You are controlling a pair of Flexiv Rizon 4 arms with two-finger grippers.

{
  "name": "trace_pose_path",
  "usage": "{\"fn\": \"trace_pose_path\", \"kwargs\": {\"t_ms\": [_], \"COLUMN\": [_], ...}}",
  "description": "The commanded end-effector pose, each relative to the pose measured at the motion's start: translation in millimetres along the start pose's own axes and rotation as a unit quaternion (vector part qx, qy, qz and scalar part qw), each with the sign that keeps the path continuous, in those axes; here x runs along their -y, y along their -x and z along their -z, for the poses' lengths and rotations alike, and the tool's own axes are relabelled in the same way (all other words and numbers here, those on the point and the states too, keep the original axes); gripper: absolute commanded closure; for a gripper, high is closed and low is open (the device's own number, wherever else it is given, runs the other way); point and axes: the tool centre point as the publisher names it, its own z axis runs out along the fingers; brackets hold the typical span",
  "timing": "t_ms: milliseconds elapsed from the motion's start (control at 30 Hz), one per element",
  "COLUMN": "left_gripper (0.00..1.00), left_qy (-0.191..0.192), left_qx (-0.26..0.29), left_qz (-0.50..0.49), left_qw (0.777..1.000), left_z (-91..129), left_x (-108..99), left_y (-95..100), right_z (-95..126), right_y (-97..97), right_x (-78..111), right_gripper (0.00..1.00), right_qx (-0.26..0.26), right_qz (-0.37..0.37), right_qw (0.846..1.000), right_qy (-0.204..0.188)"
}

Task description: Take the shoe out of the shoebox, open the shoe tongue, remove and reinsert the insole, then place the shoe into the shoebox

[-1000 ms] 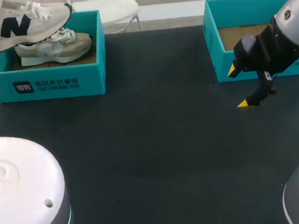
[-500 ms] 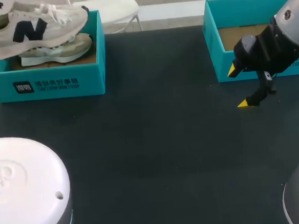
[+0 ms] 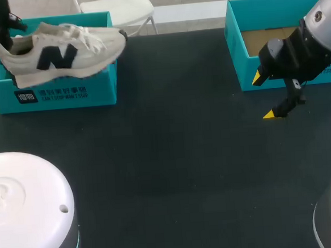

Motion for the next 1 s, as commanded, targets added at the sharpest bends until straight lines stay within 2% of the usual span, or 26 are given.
{"fn": "trace_pose_path", "kwargs": {"t_ms": [33,333,633,1000], "left_gripper": [1.0,1.0,1.0,1.0], "left_qy": [0.044,0.038,0.028,0.028], "left_qx": [-0.003,0.004,0.002,0.002], "left_qz": [-0.013,-0.031,-0.049,-0.049], "left_qw": [0.999,0.999,0.998,0.998], "left_z": [2.1,0.1,1.4,1.4], "left_x": [19.8,33.1,47.9,47.9], "left_y": [20.6,64.0,115.7,115.7], "right_z": [-1.5,-1.5,-1.5,-1.5], "right_y": [0.4,0.4,0.4,0.4], "right_x": [-0.1,-0.1,-0.1,-0.1], "right_gripper": [0.0,0.0,0.0,0.0], "right_qx": [0.0,0.0,0.0,0.0], "right_qz": [0.0,0.0,0.0,0.0], "right_qw": [1.0,1.0,1.0,1.0], "right_qy": [-0.001,-0.001,-0.001,-0.001]}}
